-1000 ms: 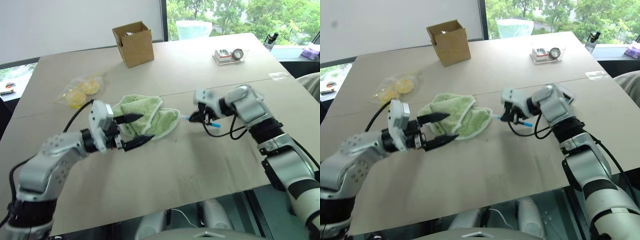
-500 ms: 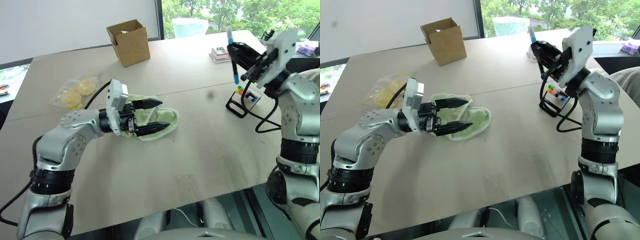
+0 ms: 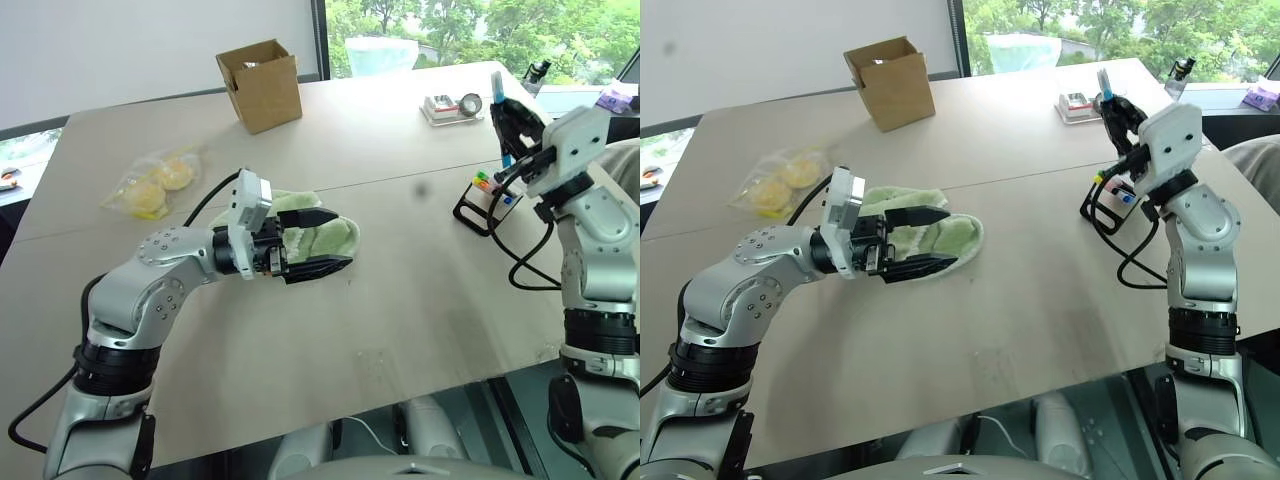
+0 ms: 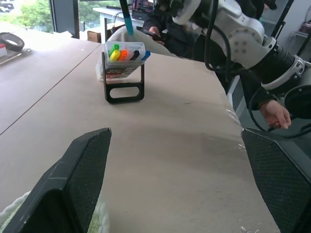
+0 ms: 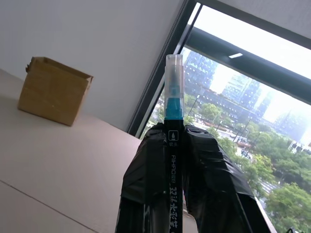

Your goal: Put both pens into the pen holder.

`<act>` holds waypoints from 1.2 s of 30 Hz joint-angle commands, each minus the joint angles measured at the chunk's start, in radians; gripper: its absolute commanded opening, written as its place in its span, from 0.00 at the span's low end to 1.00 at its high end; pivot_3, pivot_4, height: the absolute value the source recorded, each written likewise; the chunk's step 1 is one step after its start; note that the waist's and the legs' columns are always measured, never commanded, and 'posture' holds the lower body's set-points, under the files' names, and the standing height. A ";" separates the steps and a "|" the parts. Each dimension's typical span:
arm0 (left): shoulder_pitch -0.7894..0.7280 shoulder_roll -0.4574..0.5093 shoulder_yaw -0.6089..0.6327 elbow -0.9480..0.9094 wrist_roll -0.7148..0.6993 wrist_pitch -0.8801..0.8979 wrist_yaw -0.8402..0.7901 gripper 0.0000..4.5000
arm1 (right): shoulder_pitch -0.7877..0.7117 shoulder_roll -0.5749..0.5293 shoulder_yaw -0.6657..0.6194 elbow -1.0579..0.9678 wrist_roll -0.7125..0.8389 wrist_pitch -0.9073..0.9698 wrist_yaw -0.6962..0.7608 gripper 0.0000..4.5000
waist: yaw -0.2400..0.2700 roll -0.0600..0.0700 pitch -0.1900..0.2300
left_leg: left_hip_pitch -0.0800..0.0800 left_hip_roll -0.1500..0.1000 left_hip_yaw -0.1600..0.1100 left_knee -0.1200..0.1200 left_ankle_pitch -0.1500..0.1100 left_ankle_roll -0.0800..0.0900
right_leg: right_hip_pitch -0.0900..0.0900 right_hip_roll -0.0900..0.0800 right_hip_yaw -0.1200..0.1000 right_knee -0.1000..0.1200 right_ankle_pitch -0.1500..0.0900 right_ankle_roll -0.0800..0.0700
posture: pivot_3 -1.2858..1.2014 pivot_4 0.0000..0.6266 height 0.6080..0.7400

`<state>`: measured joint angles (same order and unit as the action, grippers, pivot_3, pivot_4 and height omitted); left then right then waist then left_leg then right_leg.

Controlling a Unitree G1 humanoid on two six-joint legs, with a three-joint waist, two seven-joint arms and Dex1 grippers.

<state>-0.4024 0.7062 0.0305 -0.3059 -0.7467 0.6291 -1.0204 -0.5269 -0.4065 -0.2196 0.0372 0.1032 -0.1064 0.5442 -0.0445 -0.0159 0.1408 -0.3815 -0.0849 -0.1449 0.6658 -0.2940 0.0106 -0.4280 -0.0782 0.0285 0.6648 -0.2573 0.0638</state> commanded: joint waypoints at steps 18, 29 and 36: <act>0.028 -0.034 0.055 -0.086 -0.056 0.025 0.070 1.00 | 0.029 -0.016 0.042 0.305 -0.062 -0.426 -0.098 0.01 | 0.000 0.000 0.000 | 0.002 0.000 0.001 0.001 0.000 0.000 | 0.002 0.002 0.001 0.000 0.000 0.000 | 0.52 0.24 1.00; 0.062 -0.031 0.083 -0.074 -0.044 0.001 0.074 1.00 | 0.035 -0.053 0.037 0.321 -0.050 -0.454 -0.114 0.94 | 0.000 0.000 0.000 | 0.004 0.001 0.001 0.001 0.000 0.000 | 0.005 0.005 0.001 -0.001 0.000 0.000 | 0.52 0.24 1.00; 0.128 -0.082 0.163 -0.103 -0.056 -0.007 0.196 1.00 | 0.069 -0.085 0.060 -0.039 0.072 -0.127 -0.066 0.99 | 0.001 0.001 0.000 | 0.004 0.001 0.000 0.001 0.000 0.000 | 0.005 0.005 0.001 -0.001 0.000 0.000 | 0.52 0.24 1.00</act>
<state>-0.2783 0.6307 0.1529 -0.3625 -0.7885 0.6429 -0.8634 -0.4579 -0.4786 -0.1682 0.1150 0.1181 -0.3237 0.4613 -0.0430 -0.0153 0.1408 -0.3778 -0.0838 -0.1447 0.6671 -0.2940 0.0107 -0.4231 -0.0733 0.0298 0.6640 -0.2572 0.0638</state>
